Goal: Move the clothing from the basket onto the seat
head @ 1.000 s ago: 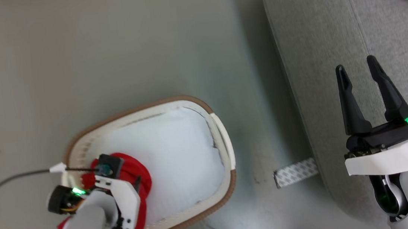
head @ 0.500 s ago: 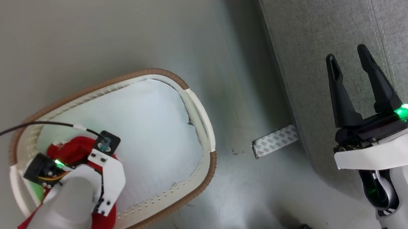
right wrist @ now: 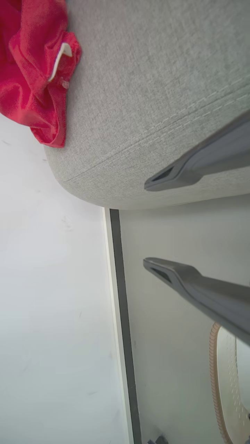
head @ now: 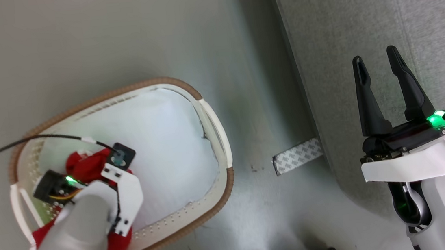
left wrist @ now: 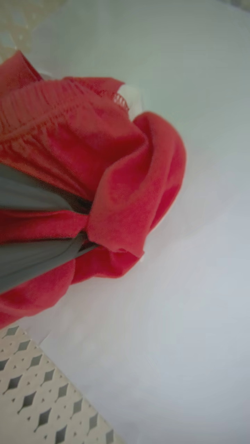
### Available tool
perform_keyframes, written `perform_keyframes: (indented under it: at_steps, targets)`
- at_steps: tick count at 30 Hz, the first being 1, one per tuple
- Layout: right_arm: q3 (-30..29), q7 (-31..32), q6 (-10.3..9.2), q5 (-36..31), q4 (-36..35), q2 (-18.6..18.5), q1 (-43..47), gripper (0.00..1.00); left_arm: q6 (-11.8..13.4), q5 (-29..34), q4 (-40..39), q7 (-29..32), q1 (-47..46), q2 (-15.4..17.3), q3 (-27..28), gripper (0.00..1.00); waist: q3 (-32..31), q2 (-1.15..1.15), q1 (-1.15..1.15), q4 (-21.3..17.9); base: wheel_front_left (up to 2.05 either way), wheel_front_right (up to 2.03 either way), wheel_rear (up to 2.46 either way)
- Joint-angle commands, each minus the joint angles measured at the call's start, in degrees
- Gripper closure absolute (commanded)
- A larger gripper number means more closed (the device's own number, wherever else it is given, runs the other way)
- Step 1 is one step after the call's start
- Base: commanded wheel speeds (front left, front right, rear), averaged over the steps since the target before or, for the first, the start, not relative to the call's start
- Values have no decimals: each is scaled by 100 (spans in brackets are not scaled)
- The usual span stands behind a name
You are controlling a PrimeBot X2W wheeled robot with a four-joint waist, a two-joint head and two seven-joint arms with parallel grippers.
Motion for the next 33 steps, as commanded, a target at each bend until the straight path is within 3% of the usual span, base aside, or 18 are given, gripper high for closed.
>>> perform_keyframes:
  at_steps: [1, 11, 19, 26, 33]
  targets:
    - [-15, 5, -13, -58, 38, 11, -60, 0, 18, -69, 13, -90, 137, -64, 17, 100, -242, 0, -1, 87, 0, 0, 0]
    - [-112, 5, -13, -163, 265, -194, 311, 0, -68, -719, 0, -864, 760, -673, 322, 100, -1969, 0, -1, 399, 0, 0, 0]
    - [-83, 5, -13, -200, 461, -431, 699, 0, -272, -1354, -270, -1839, 1228, -842, 334, 100, -3283, 0, -1, 846, 0, 0, 0]
    - [-46, 5, -13, -134, 579, -510, 1002, 0, -268, -2541, -1473, -2164, 1504, -842, -361, 100, -3976, 0, -1, 1182, 0, 0, 0]
    - [-15, 5, -13, -115, 630, -524, 1292, 0, -270, -2927, -2402, -2309, 1199, -841, -520, 100, -4376, 0, -1, 1500, 0, 0, 0]
